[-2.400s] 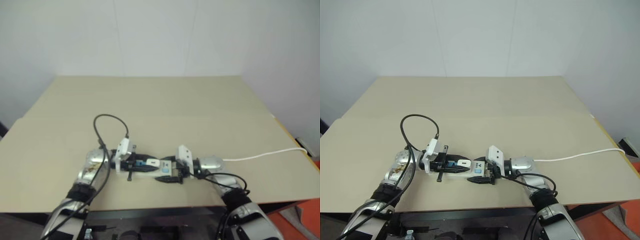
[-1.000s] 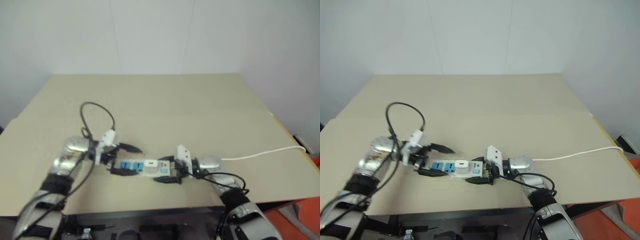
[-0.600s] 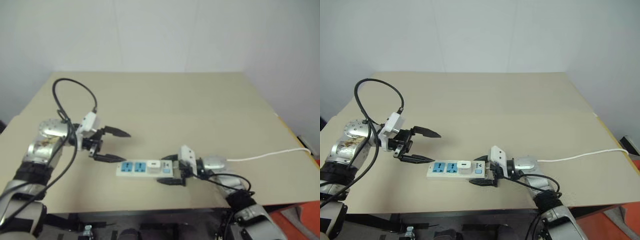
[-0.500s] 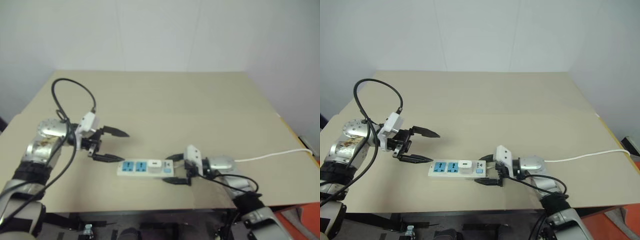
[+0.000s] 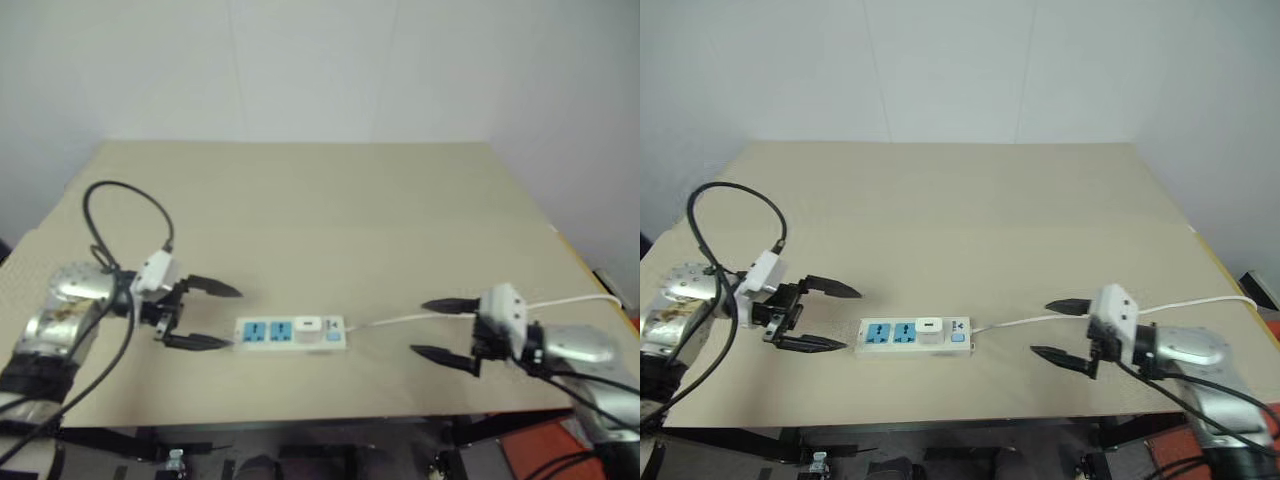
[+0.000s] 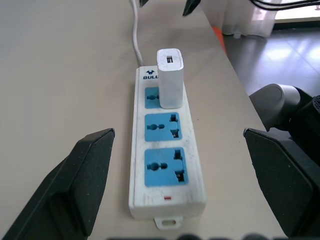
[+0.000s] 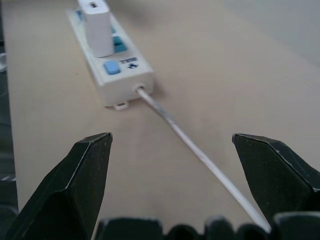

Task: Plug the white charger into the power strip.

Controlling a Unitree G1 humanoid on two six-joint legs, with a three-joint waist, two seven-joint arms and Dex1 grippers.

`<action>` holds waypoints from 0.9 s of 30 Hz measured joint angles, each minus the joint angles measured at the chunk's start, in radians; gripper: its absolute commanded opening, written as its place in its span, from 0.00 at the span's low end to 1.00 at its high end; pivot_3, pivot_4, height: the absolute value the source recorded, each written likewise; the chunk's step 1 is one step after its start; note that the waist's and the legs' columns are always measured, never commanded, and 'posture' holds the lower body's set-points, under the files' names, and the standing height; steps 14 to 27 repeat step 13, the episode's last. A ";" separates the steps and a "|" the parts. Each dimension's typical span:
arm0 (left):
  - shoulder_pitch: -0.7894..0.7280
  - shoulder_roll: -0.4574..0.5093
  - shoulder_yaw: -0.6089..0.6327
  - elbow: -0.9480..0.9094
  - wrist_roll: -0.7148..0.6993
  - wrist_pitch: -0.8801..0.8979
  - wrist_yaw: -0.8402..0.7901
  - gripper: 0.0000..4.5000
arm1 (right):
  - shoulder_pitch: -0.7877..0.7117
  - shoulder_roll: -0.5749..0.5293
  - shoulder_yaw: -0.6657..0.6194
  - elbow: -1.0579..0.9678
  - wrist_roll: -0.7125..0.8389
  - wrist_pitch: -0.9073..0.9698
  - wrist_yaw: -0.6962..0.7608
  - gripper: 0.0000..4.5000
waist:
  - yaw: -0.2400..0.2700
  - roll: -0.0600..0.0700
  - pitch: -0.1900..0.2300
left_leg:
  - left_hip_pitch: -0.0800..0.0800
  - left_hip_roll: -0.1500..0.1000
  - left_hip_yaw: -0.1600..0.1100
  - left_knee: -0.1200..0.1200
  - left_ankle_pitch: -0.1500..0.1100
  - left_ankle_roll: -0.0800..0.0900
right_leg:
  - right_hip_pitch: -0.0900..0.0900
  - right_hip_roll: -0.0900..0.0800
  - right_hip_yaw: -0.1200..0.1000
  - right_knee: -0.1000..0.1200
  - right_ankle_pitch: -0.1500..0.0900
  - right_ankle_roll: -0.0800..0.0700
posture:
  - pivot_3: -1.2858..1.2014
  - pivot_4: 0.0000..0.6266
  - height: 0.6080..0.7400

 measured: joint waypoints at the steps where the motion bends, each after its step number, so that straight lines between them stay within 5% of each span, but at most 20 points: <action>1: 0.023 0.010 0.025 -0.017 0.000 0.010 0.004 1.00 | 0.015 -0.011 -0.025 -0.008 0.012 0.007 -0.001 1.00 | -0.001 0.000 0.000 | 0.001 0.000 0.000 0.000 0.000 0.000 | 0.001 0.000 0.000 0.000 0.000 0.000 | 0.52 0.24 1.00; 11: 0.117 0.025 0.151 -0.106 0.010 0.083 0.051 1.00 | 0.065 -0.043 -0.099 -0.047 0.067 0.028 -0.005 1.00 | 0.003 0.000 0.000 | 0.002 0.000 0.000 0.000 0.000 0.000 | 0.001 0.000 0.000 0.000 0.000 0.000 | 0.52 0.24 1.00; 27: 0.116 0.018 0.152 -0.108 0.020 0.086 0.065 1.00 | 0.060 -0.043 -0.097 -0.047 0.067 0.028 -0.009 1.00 | 0.003 0.000 0.000 | 0.002 0.000 0.000 0.000 0.000 0.000 | 0.001 0.000 0.000 0.000 0.000 0.000 | 0.52 0.24 1.00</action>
